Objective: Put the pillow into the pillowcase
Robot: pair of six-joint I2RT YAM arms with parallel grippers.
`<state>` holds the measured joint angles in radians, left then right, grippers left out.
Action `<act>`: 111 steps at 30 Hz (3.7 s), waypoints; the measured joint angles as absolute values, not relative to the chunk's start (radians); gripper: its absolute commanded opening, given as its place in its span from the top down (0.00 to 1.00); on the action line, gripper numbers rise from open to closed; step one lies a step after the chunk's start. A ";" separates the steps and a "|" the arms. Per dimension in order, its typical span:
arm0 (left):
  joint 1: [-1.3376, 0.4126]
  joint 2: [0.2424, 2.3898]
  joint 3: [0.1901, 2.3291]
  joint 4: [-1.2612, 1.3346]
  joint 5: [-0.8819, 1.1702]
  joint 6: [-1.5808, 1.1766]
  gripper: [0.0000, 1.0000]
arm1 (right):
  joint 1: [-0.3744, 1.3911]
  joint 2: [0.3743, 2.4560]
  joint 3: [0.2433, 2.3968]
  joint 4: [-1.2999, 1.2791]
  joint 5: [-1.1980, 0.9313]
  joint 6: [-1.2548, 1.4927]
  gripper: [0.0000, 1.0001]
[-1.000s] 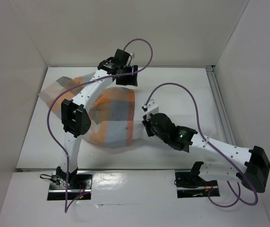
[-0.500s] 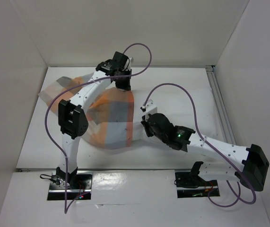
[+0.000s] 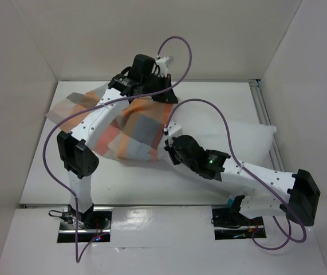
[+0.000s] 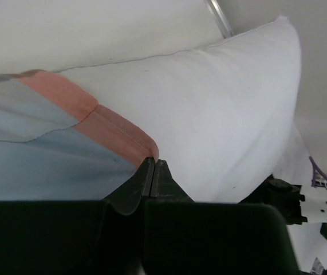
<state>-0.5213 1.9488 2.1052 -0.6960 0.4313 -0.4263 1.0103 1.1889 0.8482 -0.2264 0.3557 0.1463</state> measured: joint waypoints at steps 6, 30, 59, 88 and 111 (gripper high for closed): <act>-0.595 2.025 2.150 -0.616 0.458 -0.479 1.00 | 1.053 1.183 0.903 -0.217 0.381 0.104 1.00; -0.424 1.190 1.211 -0.324 0.158 -0.551 0.35 | 0.790 1.498 1.046 0.046 0.173 0.100 1.00; -0.367 1.558 0.675 0.465 0.093 -0.759 0.29 | 0.620 1.594 1.196 0.007 -0.076 0.186 1.00; -0.523 1.485 0.919 0.142 0.094 -0.624 1.00 | 0.522 1.726 1.330 0.015 -0.115 0.344 1.00; -0.564 1.474 1.413 -0.237 0.382 -0.632 1.00 | 0.475 1.465 1.423 -0.245 0.069 0.333 0.03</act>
